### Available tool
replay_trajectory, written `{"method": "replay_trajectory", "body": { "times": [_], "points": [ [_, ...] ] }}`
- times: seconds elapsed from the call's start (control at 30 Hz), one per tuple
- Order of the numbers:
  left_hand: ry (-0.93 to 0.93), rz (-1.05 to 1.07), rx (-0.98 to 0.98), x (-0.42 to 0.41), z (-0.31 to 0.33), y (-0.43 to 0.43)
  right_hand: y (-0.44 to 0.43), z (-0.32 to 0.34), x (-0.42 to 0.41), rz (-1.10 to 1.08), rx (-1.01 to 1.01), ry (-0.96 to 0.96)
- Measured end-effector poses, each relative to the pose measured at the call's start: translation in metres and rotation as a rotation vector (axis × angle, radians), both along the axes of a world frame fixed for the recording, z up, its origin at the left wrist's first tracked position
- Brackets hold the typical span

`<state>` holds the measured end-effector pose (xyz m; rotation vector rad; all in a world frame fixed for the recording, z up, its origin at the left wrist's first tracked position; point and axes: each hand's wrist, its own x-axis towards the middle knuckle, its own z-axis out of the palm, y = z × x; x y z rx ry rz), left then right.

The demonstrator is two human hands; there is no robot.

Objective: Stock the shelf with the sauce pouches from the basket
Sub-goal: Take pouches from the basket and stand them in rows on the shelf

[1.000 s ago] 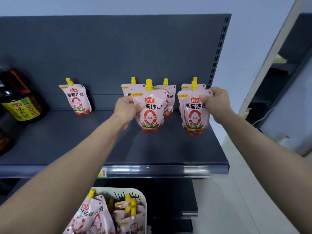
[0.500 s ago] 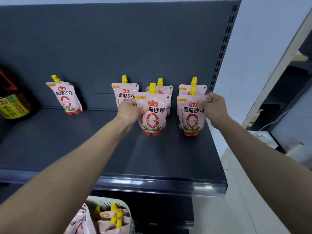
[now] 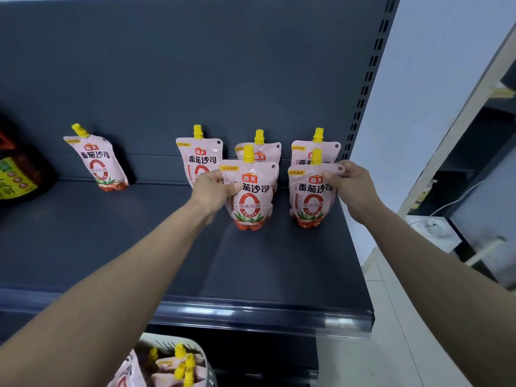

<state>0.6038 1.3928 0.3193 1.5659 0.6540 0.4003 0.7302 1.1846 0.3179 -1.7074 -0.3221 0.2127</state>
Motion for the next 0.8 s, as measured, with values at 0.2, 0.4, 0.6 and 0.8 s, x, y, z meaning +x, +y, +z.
{"method": "replay_trajectory", "body": {
  "times": [0.2, 0.4, 0.6, 0.8],
  "points": [
    [0.012, 0.008, -0.008, 0.008, -0.007, 0.002, -0.004, 0.000, 0.001, 0.028, -0.045, 0.043],
    [0.008, 0.004, -0.047, 0.016, -0.020, 0.004, -0.002, 0.000, 0.001, -0.045, -0.073, -0.030],
    [0.013, -0.010, -0.052, 0.021, -0.024, 0.006, -0.001, -0.001, 0.003, -0.070, -0.069, -0.008],
    [0.008, -0.014, -0.050, 0.028, -0.022, 0.004, -0.001, 0.000, 0.002, -0.079, -0.089, 0.026]
  ]
}}
